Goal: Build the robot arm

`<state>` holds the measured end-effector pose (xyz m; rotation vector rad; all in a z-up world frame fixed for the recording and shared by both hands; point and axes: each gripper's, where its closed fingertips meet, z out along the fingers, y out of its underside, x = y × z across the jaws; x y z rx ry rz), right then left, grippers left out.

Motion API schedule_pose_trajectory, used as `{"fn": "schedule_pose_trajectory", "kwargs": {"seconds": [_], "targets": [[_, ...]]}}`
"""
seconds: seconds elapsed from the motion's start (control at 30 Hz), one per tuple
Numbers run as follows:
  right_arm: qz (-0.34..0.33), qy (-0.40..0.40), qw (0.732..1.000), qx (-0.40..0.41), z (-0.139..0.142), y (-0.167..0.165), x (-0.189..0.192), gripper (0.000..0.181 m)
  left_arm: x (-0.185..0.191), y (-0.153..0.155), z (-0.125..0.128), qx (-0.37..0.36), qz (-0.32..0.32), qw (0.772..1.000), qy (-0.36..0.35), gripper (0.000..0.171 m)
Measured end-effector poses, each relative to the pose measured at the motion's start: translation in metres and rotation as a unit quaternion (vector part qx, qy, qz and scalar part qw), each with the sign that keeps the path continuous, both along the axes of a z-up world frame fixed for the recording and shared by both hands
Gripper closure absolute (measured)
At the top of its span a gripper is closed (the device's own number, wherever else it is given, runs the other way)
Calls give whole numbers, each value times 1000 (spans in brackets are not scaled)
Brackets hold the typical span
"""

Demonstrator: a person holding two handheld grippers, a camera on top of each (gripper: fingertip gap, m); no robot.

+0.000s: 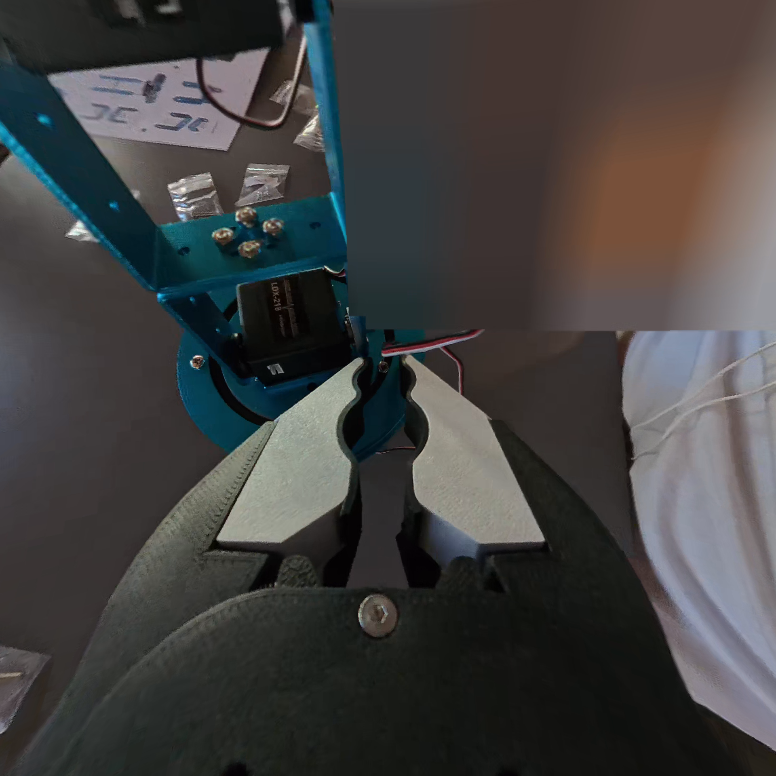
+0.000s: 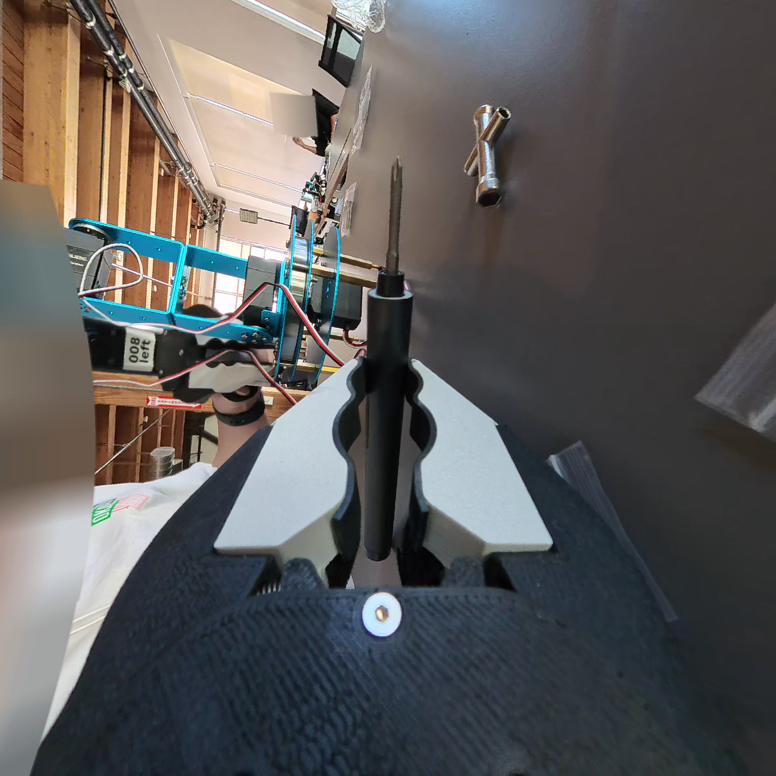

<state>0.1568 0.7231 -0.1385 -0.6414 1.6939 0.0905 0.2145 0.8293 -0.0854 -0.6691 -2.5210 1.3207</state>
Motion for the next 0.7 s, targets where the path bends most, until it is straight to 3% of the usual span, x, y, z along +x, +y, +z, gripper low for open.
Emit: {"fn": "schedule_pose_trajectory", "kwargs": {"seconds": [0.37, 0.57, 0.7], "targets": [[17, -10, 1000, 3, 2, 4, -3, 165, 4, -3, -1, -35, 90, 992, -81, 168], [29, -13, 999, 3, 3, 6, -3, 165, 6, -2, 0, -45, 107, 985, -132, 167], [41, -19, 999, 7, 5, 13, -3, 165, 8, 1, -1, -46, 122, 983, -129, 171]]}}
